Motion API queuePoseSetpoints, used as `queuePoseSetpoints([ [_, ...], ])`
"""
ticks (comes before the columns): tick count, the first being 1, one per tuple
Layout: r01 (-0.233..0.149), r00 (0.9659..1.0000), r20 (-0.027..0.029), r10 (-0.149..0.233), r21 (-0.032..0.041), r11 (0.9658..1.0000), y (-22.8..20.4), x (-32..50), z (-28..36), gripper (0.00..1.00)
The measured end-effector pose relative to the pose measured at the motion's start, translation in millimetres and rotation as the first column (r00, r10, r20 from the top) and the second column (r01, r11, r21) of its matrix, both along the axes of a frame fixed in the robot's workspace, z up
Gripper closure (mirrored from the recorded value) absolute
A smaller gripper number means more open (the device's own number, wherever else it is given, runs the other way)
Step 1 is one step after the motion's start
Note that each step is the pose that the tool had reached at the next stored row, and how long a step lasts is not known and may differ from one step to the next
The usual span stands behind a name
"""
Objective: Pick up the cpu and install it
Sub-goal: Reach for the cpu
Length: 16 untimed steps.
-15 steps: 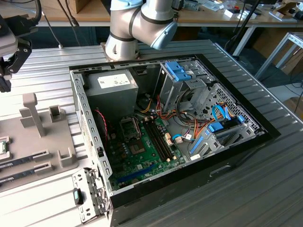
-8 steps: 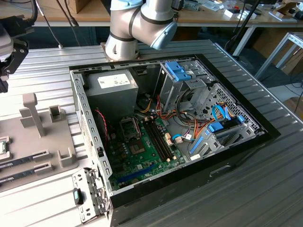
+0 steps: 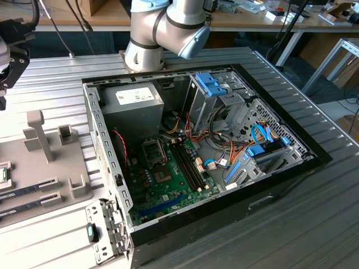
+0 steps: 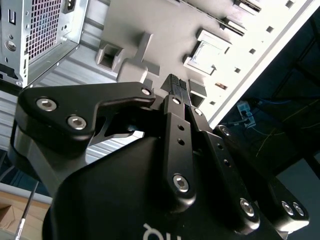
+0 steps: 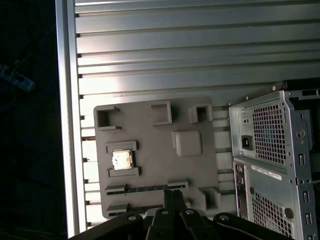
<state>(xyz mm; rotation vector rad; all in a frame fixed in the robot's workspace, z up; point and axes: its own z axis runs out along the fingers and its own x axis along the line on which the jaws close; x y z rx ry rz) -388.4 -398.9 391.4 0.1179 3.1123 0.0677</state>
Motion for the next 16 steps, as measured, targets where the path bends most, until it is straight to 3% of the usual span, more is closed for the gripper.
queuePoseSetpoints([
  [16,0.0,1.0,0.0001,0.0,0.0,1.0,0.0,-3.7,-1.6,0.89],
])
